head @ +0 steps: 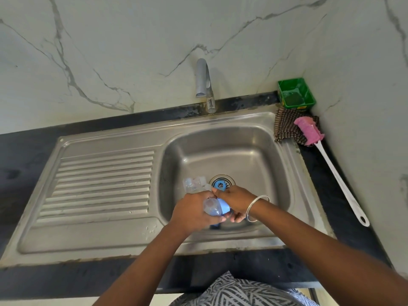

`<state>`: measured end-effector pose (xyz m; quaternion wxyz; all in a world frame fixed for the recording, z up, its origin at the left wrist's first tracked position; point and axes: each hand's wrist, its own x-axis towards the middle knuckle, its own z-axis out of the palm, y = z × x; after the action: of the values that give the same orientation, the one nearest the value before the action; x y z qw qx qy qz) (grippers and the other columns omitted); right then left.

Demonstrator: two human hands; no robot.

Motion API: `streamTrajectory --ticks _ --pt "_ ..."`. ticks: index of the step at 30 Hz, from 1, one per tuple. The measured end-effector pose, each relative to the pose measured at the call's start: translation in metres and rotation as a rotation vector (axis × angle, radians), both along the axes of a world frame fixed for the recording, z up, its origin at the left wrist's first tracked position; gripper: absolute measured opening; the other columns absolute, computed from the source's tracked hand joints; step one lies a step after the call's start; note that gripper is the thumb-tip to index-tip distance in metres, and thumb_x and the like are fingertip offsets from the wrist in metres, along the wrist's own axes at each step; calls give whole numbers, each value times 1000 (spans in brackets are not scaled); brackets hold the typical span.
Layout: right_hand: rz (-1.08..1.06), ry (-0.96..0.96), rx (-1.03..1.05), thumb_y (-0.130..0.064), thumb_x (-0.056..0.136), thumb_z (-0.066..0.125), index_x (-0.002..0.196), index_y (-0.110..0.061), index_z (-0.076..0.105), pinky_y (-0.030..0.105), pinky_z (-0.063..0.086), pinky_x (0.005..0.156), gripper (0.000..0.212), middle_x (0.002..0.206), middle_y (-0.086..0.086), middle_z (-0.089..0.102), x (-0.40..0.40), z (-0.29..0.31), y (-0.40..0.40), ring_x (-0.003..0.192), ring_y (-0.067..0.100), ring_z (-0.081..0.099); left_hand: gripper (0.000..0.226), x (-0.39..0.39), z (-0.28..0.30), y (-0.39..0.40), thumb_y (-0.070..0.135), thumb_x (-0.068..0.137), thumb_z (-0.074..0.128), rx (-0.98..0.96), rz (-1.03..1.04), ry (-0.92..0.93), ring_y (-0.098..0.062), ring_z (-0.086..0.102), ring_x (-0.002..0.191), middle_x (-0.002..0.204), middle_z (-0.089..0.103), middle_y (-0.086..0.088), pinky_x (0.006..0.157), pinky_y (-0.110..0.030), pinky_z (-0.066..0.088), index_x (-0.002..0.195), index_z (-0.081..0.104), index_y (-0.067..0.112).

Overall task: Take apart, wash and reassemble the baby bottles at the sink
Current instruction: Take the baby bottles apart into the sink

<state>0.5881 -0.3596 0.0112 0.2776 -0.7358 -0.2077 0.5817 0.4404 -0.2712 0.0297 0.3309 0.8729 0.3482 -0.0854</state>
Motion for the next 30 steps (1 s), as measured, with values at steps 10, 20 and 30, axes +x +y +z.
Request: streamTrajectory --ticks 10,20,30 --pt "-122 -118 202 -59 81 68 80 9 67 22 42 44 68 48 10 56 -4 -7 -9 37 15 50 32 0 5 7 34 61 94 -340 120 -90 -1 68 78 77 72 13 69 -17 52 84 73 26" --pt "-83 -169 607 -60 60 83 77 -20 77 23 43 62 45 61 -11 61 2 -6 -12 61 -1 52 27 -5 10 19 19 72 84 -1000 281 -171 -22 67 72 84 70 -16 66 -32 54 90 75 0" --pt "90 93 811 5 61 87 99 -7 74 32 50 92 42 103 13 68 25 -3 -21 101 20 63 64 -8 2 33 49 62 87 -1416 251 62 -27 68 73 99 69 -18 80 -46 55 107 72 5"
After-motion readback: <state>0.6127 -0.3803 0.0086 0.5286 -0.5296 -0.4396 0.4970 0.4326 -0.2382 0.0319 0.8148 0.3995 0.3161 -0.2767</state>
